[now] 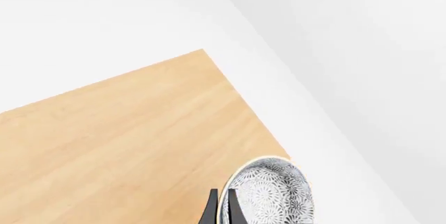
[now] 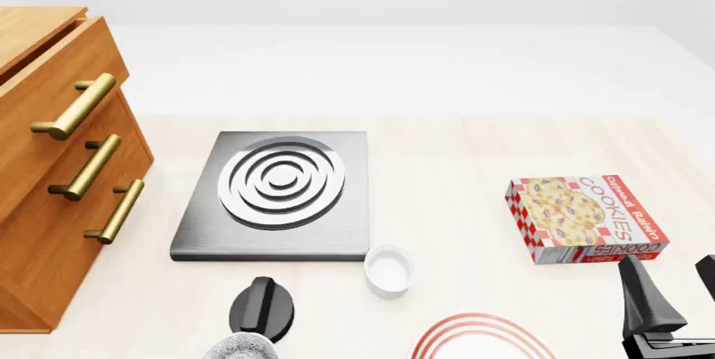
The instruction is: Pick the akita bowl on the wooden cabinet and place it on the plate.
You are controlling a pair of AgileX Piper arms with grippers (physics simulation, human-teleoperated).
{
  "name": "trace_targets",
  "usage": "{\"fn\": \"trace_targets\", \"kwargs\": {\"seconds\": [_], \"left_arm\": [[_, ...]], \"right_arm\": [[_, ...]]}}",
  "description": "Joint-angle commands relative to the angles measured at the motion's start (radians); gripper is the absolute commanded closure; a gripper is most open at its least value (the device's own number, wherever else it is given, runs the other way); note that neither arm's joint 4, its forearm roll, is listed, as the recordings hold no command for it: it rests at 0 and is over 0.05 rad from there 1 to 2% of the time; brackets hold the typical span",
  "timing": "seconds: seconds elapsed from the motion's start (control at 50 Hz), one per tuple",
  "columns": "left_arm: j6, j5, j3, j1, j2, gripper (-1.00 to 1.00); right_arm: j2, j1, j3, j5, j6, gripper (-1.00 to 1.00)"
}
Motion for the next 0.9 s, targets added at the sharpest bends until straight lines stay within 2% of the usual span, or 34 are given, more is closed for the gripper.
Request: {"fn": "trace_targets", "kwargs": {"seconds": [0.02, 0.36, 0.54, 0.9], "left_arm": [[-0.033, 0.024, 0.001, -0.036, -0.050, 1.00], [-0.075, 0.086, 0.012, -0.117, -0.152, 1.00], [-0.110, 0.127, 0.005, -0.198, -0.202, 1.00], [-0.123, 0.149, 0.002, -0.271, -0.223, 1.00]], "right_arm": [[0.000, 0.000, 0.000, 0.000, 0.000, -1.00], [0.000, 0.000, 0.000, 0.000, 0.000, -1.00], [0.000, 0.000, 0.000, 0.000, 0.000, -1.00], [0.000, 0.000, 0.000, 0.000, 0.000, -1.00]]}}
